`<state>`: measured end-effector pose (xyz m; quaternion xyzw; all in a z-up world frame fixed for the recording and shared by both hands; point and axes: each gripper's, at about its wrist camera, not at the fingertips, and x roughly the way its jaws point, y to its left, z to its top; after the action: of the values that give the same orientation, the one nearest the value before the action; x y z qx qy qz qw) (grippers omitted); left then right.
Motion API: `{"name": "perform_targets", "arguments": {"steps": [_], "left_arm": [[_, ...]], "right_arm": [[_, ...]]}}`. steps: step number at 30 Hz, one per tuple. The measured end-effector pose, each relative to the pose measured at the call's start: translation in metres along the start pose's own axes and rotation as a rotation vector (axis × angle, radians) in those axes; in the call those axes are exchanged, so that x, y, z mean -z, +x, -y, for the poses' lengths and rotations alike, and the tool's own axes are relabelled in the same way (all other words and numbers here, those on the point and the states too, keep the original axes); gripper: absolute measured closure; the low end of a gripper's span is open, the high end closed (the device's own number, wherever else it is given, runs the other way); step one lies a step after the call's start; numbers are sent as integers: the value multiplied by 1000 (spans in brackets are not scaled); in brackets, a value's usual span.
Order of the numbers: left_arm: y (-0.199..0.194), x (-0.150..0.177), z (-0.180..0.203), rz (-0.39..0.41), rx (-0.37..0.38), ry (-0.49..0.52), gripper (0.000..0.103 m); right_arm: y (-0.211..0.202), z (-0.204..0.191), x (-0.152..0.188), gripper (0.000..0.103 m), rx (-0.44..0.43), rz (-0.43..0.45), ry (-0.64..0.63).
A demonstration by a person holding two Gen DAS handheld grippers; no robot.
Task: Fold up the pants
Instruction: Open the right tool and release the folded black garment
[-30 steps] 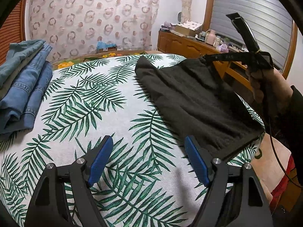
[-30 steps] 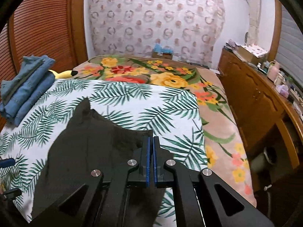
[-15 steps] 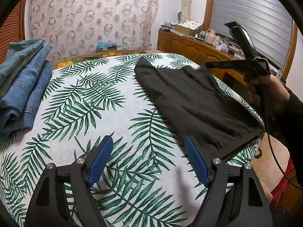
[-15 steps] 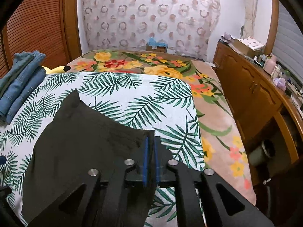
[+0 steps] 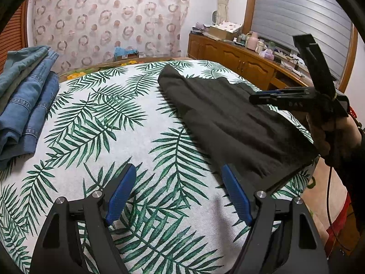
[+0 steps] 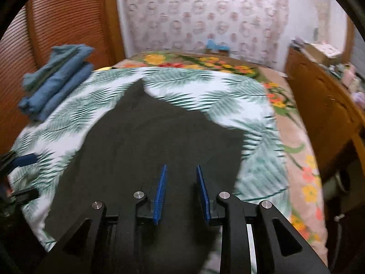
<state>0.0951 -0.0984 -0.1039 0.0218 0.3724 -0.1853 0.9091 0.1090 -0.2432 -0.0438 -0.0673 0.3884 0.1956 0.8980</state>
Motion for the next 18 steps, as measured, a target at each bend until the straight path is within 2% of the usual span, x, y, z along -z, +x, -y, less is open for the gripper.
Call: {"name": "perform_targets", "arguments": {"steps": [2, 6, 11, 18], "left_arm": [[2, 1, 2, -8, -1, 6, 24], [4, 2, 4, -22, 5, 15, 24], [4, 4, 8, -35, 9, 25, 24], [2, 4, 13, -35, 16, 39, 24]], "right_arm": [[3, -6, 2, 75, -9, -15, -15], [13, -9, 7, 75, 26, -56, -52], [6, -7, 13, 71, 28, -11, -73], [6, -10, 17, 66, 51, -3, -68]]}}
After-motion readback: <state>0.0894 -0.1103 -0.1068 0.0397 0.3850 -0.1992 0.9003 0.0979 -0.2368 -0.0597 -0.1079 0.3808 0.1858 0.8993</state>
